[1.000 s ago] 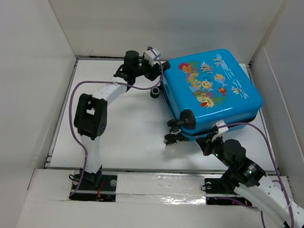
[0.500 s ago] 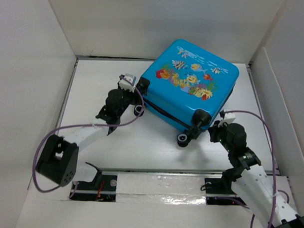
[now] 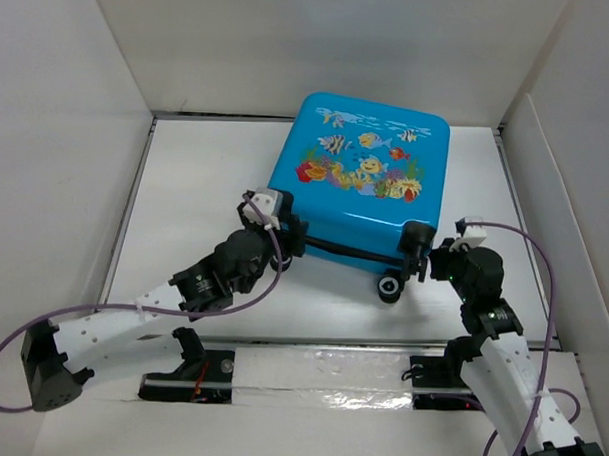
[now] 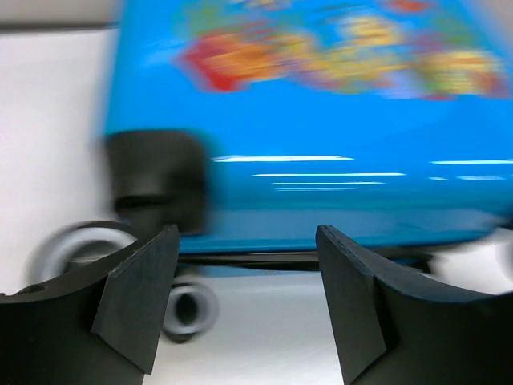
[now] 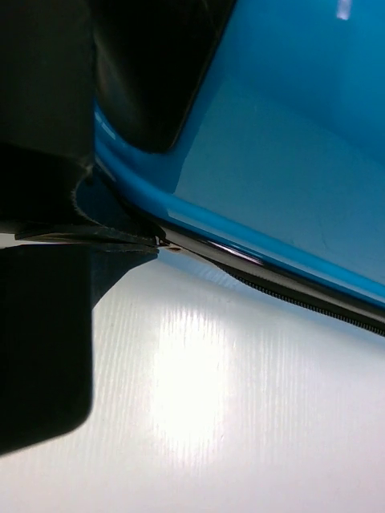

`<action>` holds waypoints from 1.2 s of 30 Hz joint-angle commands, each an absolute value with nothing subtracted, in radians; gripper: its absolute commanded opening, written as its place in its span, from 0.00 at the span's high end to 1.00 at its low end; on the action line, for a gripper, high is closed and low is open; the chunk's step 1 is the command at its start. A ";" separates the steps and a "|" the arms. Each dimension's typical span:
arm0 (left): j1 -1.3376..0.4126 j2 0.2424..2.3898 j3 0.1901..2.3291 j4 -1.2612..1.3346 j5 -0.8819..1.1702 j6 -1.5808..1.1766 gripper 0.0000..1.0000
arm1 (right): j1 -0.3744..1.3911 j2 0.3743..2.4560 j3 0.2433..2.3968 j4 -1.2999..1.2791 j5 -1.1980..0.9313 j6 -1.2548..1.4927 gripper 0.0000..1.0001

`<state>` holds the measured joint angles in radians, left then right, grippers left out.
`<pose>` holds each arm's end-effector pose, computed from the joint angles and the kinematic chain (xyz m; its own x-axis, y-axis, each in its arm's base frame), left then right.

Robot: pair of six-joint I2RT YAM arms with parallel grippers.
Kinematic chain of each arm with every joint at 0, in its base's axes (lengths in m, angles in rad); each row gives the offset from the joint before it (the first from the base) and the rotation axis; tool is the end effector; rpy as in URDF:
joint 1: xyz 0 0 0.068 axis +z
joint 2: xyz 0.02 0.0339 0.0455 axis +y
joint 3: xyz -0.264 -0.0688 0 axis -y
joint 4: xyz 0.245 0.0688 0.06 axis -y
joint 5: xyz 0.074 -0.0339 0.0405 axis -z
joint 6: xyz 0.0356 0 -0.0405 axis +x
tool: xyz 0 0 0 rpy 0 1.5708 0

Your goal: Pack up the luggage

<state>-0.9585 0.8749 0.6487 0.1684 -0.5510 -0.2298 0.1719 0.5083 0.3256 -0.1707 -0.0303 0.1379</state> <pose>0.1343 -0.1588 0.3136 -0.1227 -0.1629 -0.9790 0.3788 0.9041 -0.1980 0.1417 0.0257 0.2185 -0.3651 0.0761 -0.9279 -0.1502 0.9788 0.1394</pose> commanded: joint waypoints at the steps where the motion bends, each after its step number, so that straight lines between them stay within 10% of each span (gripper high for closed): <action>1: -1.130 0.925 0.829 0.170 -0.515 -0.276 0.34 | 0.193 0.532 0.400 0.074 -0.304 0.153 1.00; 4: -1.293 1.043 0.923 0.134 -0.693 -0.255 0.27 | 0.184 0.577 0.426 0.098 -0.325 0.144 1.00; 15: -1.295 1.422 1.149 0.114 -0.287 -0.298 0.01 | 0.175 0.629 0.417 0.135 -0.482 0.146 1.00; 30: -1.241 1.580 1.252 0.094 -0.242 -0.275 0.15 | 0.175 0.388 0.333 -0.087 -0.442 0.167 1.00; 36: -1.241 1.445 1.215 0.002 -0.284 -0.311 0.06 | 0.175 0.387 0.333 -0.081 -0.414 0.164 1.00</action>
<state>-1.2480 1.5623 1.1999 0.0410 -0.2398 -0.2977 0.1650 0.4053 0.2737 -0.1287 -0.3706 0.1612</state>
